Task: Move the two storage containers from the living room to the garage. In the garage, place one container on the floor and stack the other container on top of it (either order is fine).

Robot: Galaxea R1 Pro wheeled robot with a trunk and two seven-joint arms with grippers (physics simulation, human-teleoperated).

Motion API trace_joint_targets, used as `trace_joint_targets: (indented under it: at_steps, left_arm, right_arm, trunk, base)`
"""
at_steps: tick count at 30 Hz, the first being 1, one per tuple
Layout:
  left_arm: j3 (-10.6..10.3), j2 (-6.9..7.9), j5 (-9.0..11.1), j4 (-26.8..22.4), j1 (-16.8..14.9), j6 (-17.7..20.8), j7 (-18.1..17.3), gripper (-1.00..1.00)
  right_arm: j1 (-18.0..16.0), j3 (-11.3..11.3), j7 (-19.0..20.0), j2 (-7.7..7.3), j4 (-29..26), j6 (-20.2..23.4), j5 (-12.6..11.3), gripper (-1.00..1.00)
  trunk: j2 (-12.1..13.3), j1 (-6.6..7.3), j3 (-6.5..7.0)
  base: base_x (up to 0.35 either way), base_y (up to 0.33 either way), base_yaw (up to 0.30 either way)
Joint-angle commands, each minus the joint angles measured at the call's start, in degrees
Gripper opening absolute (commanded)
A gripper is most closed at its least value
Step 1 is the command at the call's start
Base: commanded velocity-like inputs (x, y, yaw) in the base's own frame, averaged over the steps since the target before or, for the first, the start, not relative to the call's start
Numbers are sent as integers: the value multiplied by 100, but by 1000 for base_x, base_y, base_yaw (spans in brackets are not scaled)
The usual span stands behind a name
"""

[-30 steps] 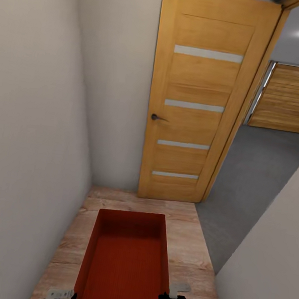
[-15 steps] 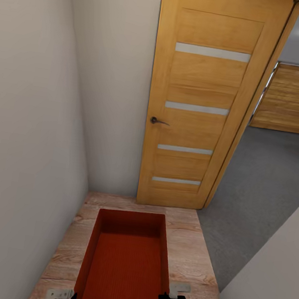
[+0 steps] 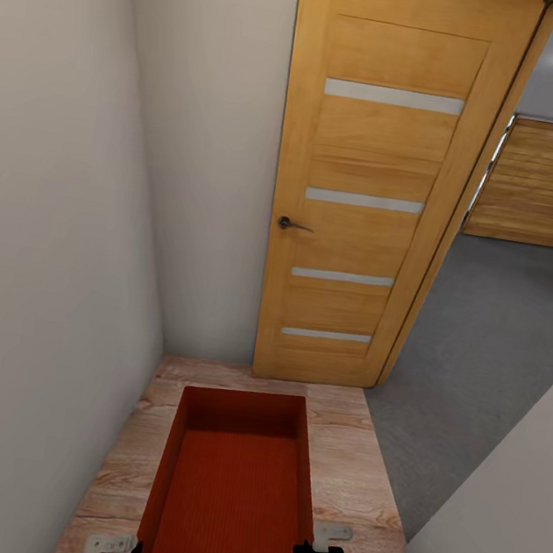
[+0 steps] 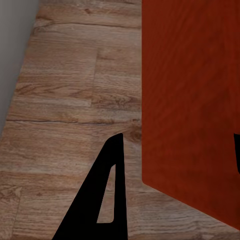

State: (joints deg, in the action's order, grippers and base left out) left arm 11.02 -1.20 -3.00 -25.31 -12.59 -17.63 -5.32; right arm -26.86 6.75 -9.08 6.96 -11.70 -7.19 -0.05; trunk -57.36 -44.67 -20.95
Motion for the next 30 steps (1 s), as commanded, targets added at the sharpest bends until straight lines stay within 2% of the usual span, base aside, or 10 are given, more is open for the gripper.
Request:
trace_joint_targets:
  at_steps: [1,5,14,22,30]
  left_arm:
    - [104,67,1,8,2,-3,4,-100]
    - [105,67,1,8,2,1,4,-100]
    - [103,67,1,8,2,0,4,-100]
    - [105,67,1,8,2,-2,4,-100]
    - [102,67,1,8,2,-1,4,-100]
  right_arm:
    - [-12,-319,-59,-5,-17,-26,42,-100]
    - [-12,-323,-59,-3,-17,-27,44,-100]
    - [-12,-324,-59,-2,-17,-28,45,-100]
    - [-12,-324,-59,-2,-17,-28,44,-100]
    - [-12,-323,-59,-2,-17,-28,41,-100]
  trunk:
    - [-4,0,-6]
    - [-4,0,-6]
    - [-4,0,-6]
    - [-4,0,-6]
    - [-4,0,-6]
  base:
    - [0,0,0]
    - [19,7,0]
    - [201,127,0]
    - [28,16,-5]
    - [1,1,-177]
